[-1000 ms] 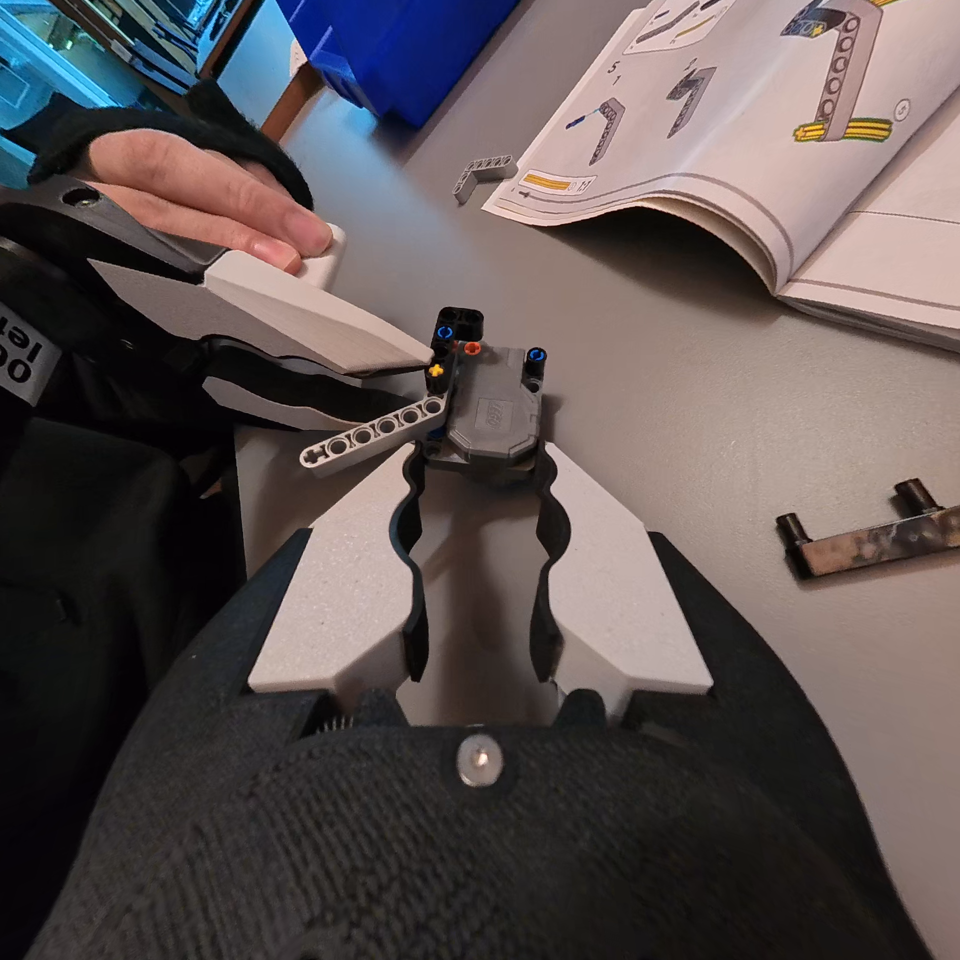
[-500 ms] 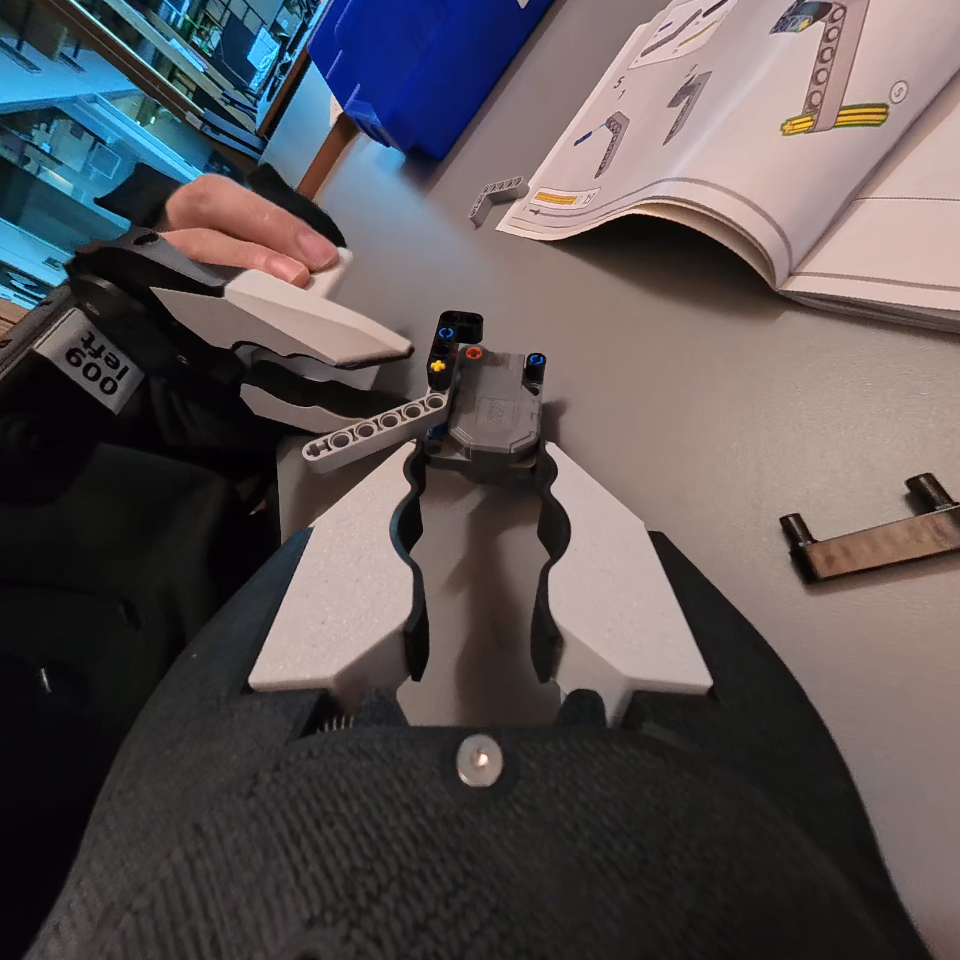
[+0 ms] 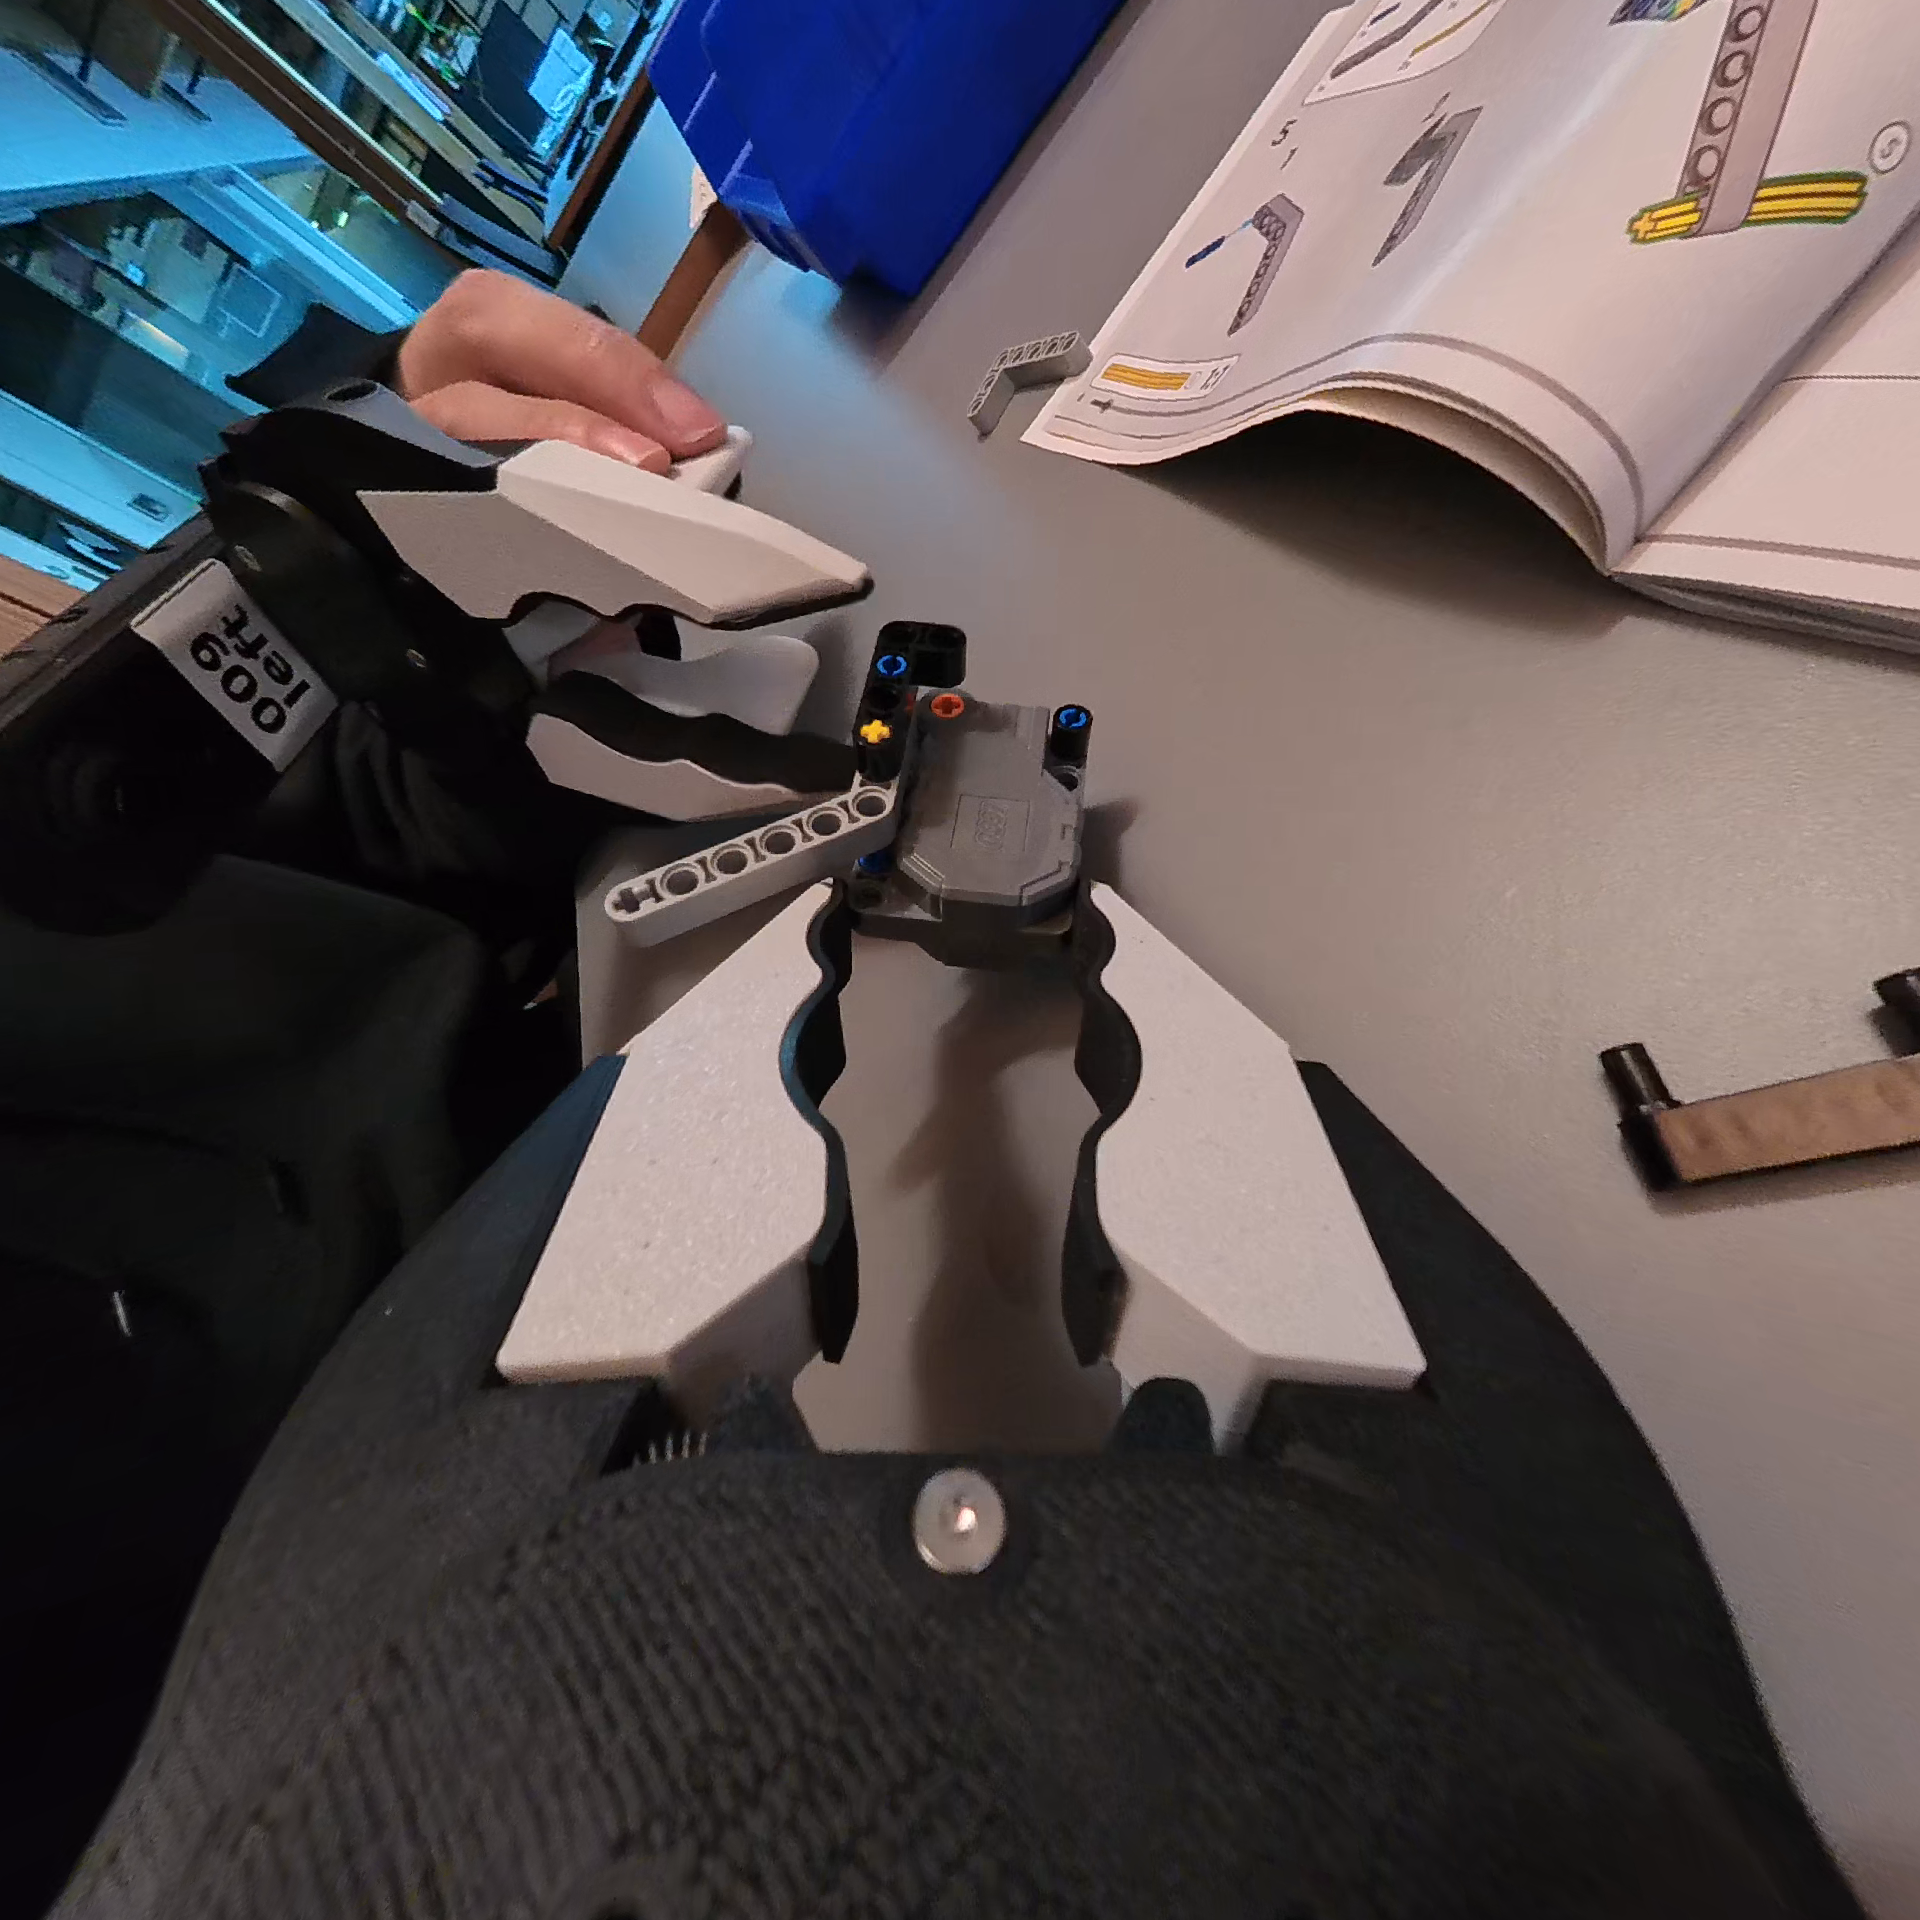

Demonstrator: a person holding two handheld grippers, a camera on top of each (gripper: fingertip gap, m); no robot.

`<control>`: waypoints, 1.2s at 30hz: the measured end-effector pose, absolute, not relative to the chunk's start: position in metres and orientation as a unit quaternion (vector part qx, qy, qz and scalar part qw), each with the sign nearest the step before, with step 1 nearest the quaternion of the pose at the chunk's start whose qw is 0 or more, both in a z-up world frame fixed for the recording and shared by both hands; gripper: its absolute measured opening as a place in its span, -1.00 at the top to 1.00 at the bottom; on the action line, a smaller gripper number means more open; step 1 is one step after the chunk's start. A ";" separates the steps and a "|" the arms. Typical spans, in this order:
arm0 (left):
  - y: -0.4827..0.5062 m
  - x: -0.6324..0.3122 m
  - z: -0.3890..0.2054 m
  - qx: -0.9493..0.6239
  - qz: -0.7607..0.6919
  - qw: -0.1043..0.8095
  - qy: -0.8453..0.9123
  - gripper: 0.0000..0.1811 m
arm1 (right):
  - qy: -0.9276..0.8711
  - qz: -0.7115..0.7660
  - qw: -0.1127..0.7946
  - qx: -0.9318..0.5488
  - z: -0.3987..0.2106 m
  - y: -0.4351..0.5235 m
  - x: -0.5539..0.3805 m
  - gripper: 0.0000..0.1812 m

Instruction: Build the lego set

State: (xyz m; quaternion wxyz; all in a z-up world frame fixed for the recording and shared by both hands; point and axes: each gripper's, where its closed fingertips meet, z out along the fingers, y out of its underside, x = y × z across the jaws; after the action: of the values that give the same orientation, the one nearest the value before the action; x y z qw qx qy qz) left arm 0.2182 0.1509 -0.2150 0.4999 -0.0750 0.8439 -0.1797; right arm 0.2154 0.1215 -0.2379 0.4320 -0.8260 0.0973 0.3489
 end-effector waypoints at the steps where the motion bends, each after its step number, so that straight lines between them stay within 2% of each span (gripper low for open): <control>1: 0.149 0.219 -0.215 -0.076 -0.184 0.498 0.844 0.60 | 0.097 0.348 0.433 -0.826 -0.238 0.122 0.215 0.55; 6: 0.144 0.222 -0.215 -0.079 -0.192 0.495 0.844 0.54 | 0.094 0.352 0.430 -0.826 -0.238 0.122 0.214 0.55; 8: 0.141 0.221 -0.216 -0.080 -0.196 0.490 0.846 0.56 | 0.095 0.354 0.430 -0.825 -0.238 0.122 0.214 0.55; 10: 0.140 0.220 -0.217 -0.079 -0.201 0.486 0.847 0.68 | 0.097 0.363 0.430 -0.821 -0.237 0.122 0.213 0.55; 20: 0.137 0.220 -0.215 -0.094 -0.233 0.469 0.847 0.69 | 0.101 0.392 0.428 -0.808 -0.234 0.121 0.212 0.55; 26: 0.140 0.218 -0.207 -0.136 -0.301 0.446 0.832 0.42 | 0.083 0.416 0.422 -0.801 -0.232 0.119 0.204 0.55; 33: 0.133 0.210 -0.213 -0.120 -0.333 0.415 0.839 0.63 | 0.077 0.431 0.419 -0.796 -0.230 0.118 0.200 0.56; 36: 0.133 0.210 -0.215 -0.110 -0.319 0.422 0.841 0.65 | 0.079 0.426 0.415 -0.800 -0.232 0.119 0.200 0.56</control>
State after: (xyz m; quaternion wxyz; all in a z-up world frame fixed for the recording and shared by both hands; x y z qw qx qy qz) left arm 0.2099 0.1329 -0.2147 0.4224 -0.1103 0.8411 -0.3193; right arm 0.2005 0.1187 -0.2320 0.4151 -0.7998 0.0788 0.4264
